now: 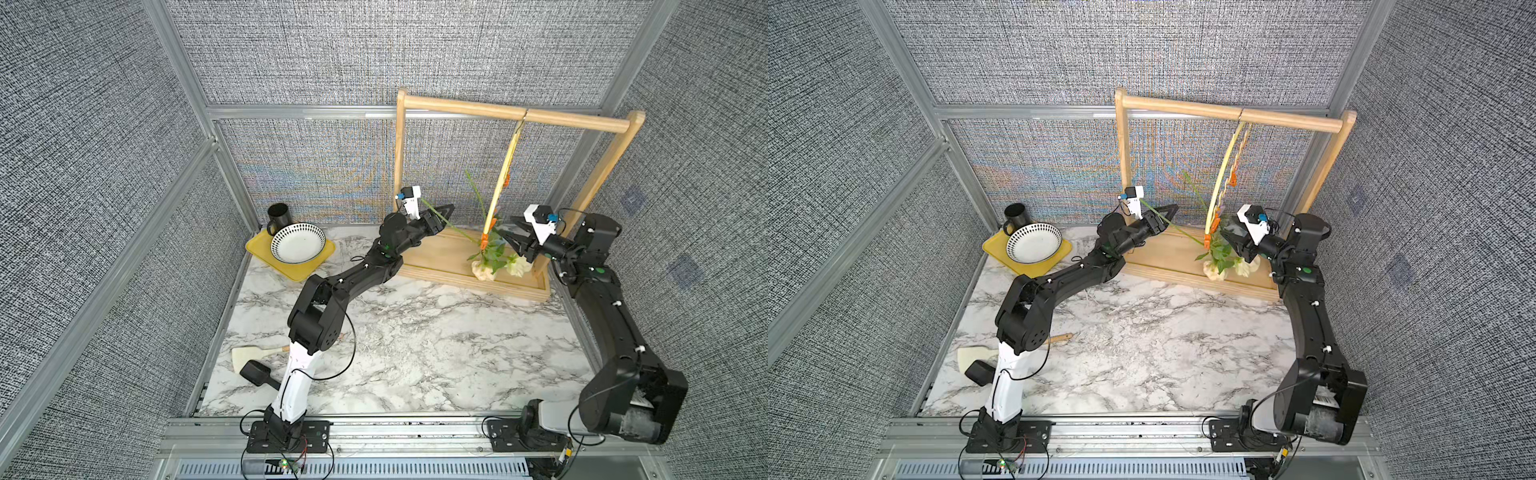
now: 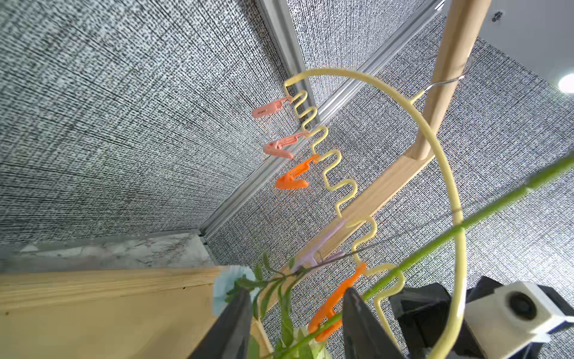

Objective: Dry the flowers on a clothes hanger
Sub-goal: Clamp the flower onto the hanger, then reset both arms

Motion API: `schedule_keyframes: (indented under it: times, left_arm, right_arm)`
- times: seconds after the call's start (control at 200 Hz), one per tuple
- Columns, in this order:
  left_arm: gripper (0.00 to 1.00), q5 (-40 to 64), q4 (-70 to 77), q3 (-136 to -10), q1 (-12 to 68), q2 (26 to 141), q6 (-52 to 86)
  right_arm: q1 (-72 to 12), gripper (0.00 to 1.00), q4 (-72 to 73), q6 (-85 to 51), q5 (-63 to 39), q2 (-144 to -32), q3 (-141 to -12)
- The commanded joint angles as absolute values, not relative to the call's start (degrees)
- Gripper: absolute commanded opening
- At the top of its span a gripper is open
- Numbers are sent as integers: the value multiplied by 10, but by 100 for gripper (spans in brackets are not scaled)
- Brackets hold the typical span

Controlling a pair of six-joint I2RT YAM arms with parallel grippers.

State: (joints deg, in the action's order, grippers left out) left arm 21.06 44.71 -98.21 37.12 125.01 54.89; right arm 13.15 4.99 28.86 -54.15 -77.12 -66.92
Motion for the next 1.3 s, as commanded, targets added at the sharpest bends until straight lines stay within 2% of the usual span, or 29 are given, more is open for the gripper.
schedule_keyframes:
  times: [0.0, 0.325, 0.546, 0.571, 0.626, 0.641, 0.661, 0.711, 0.766, 0.801, 0.836, 0.846, 0.951, 1.226, 1.296]
  left_arm:
    - [54, 207, 442, -946, 359, 1218, 509]
    - [66, 185, 388, -776, 311, 1084, 426]
    - [70, 151, 271, -683, 275, 975, 354]
    - [72, 147, 250, -677, 273, 961, 345]
    - [87, 138, 203, -664, 269, 928, 322]
    - [96, 134, 189, -661, 270, 920, 314]
    - [99, 126, 168, -657, 269, 908, 305]
    - [100, 103, 108, -652, 268, 879, 287]
    - [100, 69, 37, -650, 268, 849, 266]
    - [100, 44, -10, -650, 267, 831, 253]
    - [100, 16, -46, -648, 268, 814, 240]
    - [100, 9, -58, -646, 267, 810, 235]
    - [100, -71, -115, -612, 266, 759, 204]
    - [100, -301, -136, -500, 259, 672, 172]
    - [100, -305, -104, -466, 253, 658, 150]
  right_arm:
    - [134, 51, 76, 282, -476, -736, -642]
    - [134, 53, 174, 178, -334, -583, -510]
    - [122, 55, 129, 140, -271, -471, -441]
    - [118, 56, 116, 139, -269, -457, -436]
    - [105, 56, 87, 145, -268, -430, -426]
    - [103, 56, 78, 146, -267, -422, -424]
    - [98, 56, 67, 147, -264, -413, -421]
    - [89, 58, 41, 150, -261, -383, -414]
    - [78, 68, 20, 147, -262, -359, -404]
    - [72, 78, 8, 147, -265, -343, -398]
    - [68, 96, 1, 146, -268, -327, -389]
    - [67, 98, -1, 146, -267, -324, -387]
    - [63, 99, -15, 138, -259, -276, -350]
    - [57, 99, 51, 86, -289, -184, -182]
    - [55, 99, 83, 75, -280, -167, -138]
